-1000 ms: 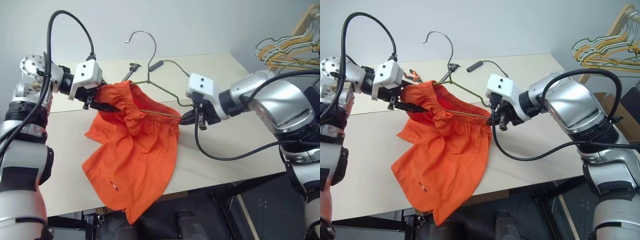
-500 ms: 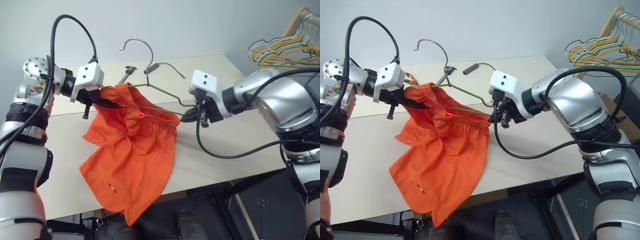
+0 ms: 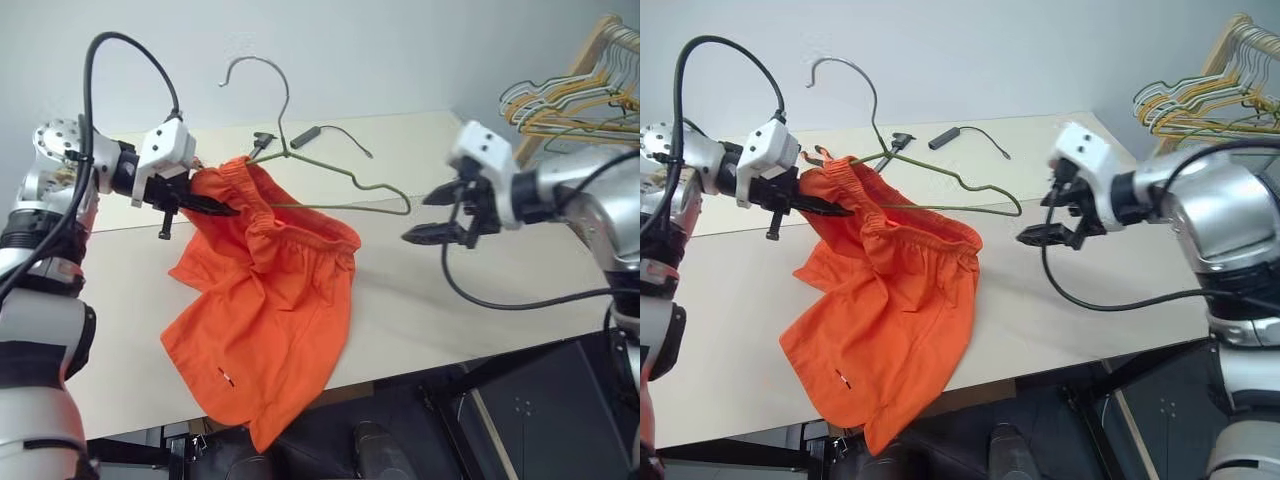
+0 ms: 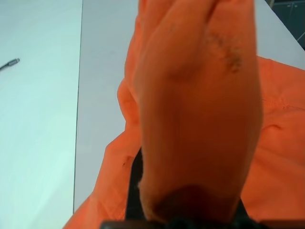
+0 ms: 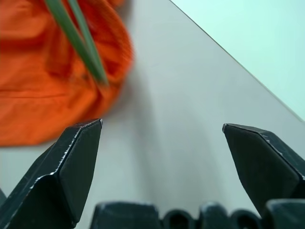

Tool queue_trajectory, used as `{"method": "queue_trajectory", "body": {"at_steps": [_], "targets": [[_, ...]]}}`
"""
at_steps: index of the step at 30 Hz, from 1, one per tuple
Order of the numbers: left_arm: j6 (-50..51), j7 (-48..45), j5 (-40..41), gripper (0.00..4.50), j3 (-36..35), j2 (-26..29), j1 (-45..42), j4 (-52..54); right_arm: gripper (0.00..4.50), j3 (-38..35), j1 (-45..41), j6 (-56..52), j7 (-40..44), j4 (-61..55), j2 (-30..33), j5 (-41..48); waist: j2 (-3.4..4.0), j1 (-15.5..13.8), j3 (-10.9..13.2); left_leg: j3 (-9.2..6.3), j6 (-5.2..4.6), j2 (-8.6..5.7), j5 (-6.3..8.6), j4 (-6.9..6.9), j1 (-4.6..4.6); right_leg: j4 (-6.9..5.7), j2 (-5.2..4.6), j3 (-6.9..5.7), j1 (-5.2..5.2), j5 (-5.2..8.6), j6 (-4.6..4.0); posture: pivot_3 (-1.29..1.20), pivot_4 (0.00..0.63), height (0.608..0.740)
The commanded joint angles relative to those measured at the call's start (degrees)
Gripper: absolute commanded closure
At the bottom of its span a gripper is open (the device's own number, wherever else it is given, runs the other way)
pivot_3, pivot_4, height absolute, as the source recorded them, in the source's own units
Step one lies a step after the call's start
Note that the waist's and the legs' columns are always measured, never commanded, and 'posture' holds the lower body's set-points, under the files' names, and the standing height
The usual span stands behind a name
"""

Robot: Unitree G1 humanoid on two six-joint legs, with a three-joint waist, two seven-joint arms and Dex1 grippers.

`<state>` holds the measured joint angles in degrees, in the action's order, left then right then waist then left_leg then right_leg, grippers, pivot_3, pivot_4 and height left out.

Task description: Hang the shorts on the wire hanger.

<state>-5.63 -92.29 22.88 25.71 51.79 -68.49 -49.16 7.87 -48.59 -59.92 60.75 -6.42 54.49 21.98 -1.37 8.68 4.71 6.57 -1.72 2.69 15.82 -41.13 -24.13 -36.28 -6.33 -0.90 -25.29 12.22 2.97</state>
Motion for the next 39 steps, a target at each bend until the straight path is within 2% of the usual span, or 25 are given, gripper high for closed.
{"method": "queue_trajectory", "body": {"at_steps": [1,4,8,14,20,23,30,34,39], "targets": [[1.14,-0.21,1.55,4.5,-2.35,0.8,-0.14,1.31,0.03,-7.47,6.15,1.07,-2.25,-5.37,-1.26,3.55,0.0,-0.09,0.0,0.0,-0.01,0.0,0.01,0.01,0.03,0.0,0.0,0.02,0.01,0.0,0.0,-0.15,0.054,0.74],[3.36,-0.21,2.4,4.5,-3.22,0.81,0.44,1.95,0.03,-11.66,16.45,6.6,-7.09,-9.89,-8.41,4.77,-0.06,-0.02,-0.04,-0.08,-0.04,0.02,0.02,0.05,0.13,-0.02,0.04,0.05,0.07,0.0,0.0,-0.15,0.058,0.74],[5.13,-0.21,3.06,4.5,-3.18,1.22,1.67,3.64,0.03,-10.7,23.02,13.01,-13.7,-11.53,-19.72,4.2,-0.05,0.0,-0.03,-0.12,-0.15,0.0,0.09,0.04,0.34,0.02,0.04,0.26,0.13,0.01,0.01,-0.14,0.063,0.74],[6.13,-0.21,3.49,4.5,-1.92,2.18,2.19,5.21,0.03,-8.12,21.82,16.07,-21.15,-7.35,-32.59,4.03,-0.05,-0.12,-0.03,-0.15,-0.38,0.0,0.22,-0.04,0.46,-0.04,0.03,0.3,0.17,0.01,0.01,-0.13,0.065,0.74],[6.43,-0.21,3.47,4.5,-2.32,2.22,2.52,5.45,0.03,-4.12,20.12,17.67,-22.99,-1.0,-37.5,1.93,-0.05,-0.47,-0.03,-0.16,-0.4,-0.01,0.23,-0.05,0.45,-0.37,0.04,0.3,0.2,0.01,0.01,-0.12,0.066,0.74],[6.73,-0.21,3.52,4.5,-2.85,2.2,2.94,5.82,0.61,-3.8,19.77,18.0,-23.12,0.79,-38.81,1.98,-0.05,-0.49,-0.03,-0.15,-0.4,-0.01,0.23,-0.05,0.44,-0.36,0.04,0.3,0.19,0.02,0.02,-0.12,0.067,0.74],[7.21,-0.21,3.69,4.5,-3.71,2.68,4.31,7.06,3.01,-6.51,19.57,17.67,-24.07,1.0,-40.51,4.17,-0.05,-0.43,-0.03,-0.16,-0.41,0.0,0.23,-0.05,0.45,-0.39,0.04,0.3,0.19,0.02,0.01,-0.12,0.069,0.74],[7.31,-0.21,3.69,4.5,-4.07,3.08,5.07,7.51,4.41,-8.49,19.97,16.66,-23.82,0.25,-39.4,5.56,-0.05,-0.46,-0.03,-0.16,-0.41,0.0,0.23,-0.05,0.46,-0.38,0.04,0.3,0.19,0.02,0.01,-0.12,0.07,0.74],[6.01,-0.21,3.22,4.5,-3.0,5.19,6.16,8.11,4.46,-12.33,20.11,14.5,-22.68,1.82,-35.13,7.49,-0.05,-0.56,-0.03,-0.16,-0.43,0.0,0.25,-0.04,0.45,-0.37,0.03,0.3,0.19,0.02,0.01,-0.12,0.071,0.74]]}}
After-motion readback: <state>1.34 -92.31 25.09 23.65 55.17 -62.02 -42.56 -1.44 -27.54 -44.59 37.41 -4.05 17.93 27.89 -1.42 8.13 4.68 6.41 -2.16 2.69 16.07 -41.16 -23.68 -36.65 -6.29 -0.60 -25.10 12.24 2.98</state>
